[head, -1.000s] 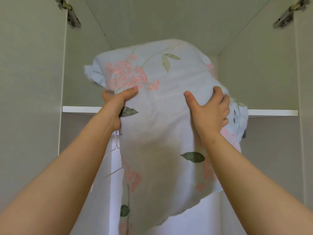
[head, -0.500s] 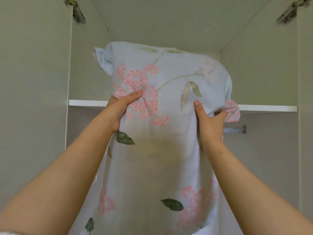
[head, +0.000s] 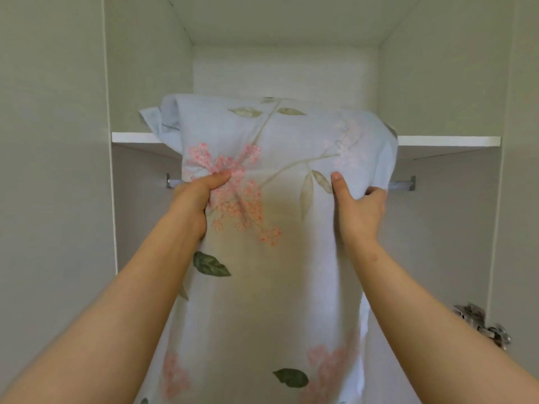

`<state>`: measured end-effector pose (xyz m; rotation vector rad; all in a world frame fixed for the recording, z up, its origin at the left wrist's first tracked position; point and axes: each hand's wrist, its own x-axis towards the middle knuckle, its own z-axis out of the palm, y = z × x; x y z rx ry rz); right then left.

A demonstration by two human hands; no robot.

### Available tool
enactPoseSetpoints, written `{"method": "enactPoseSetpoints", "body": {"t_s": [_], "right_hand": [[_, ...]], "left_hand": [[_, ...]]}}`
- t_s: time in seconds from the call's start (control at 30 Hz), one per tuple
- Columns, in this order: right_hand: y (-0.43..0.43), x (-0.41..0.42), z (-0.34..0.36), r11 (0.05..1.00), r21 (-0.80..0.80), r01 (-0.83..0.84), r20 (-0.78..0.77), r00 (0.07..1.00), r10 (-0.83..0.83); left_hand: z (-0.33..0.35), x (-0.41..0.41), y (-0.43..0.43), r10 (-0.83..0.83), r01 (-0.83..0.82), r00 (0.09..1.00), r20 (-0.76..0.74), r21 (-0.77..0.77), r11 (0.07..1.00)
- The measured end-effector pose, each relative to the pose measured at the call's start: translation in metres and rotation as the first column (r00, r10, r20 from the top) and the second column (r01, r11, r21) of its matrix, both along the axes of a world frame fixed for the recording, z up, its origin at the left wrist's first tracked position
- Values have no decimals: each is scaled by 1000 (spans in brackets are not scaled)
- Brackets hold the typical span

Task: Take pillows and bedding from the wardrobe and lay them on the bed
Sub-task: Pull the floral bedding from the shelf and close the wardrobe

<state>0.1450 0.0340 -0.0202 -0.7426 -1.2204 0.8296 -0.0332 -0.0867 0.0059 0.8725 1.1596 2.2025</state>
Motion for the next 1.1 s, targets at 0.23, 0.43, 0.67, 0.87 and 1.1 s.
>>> {"method": "enactPoseSetpoints", "body": {"t_s": [0.23, 0.43, 0.67, 0.87, 1.1], "right_hand": [[-12, 10, 1, 928, 289, 234, 269, 911, -313], [-14, 14, 1, 884, 460, 86, 616, 686, -387], [-6, 38, -15, 949, 26, -314, 814, 558, 162], [-2, 53, -30, 892, -14, -451, 706, 628, 328], [-5, 65, -42, 855, 1, -518, 700, 611, 369]], "left_hand": [[-27, 6, -5, -103, 103, 995, -9, -36, 994], [-56, 16, -5, -116, 106, 991, -68, -135, 985], [-79, 31, -2, -152, 130, 984, -88, -218, 967], [-92, 51, -8, -63, 13, 981, -183, -262, 965], [-83, 77, -15, 90, -622, 187, -978, -47, 782]]}}
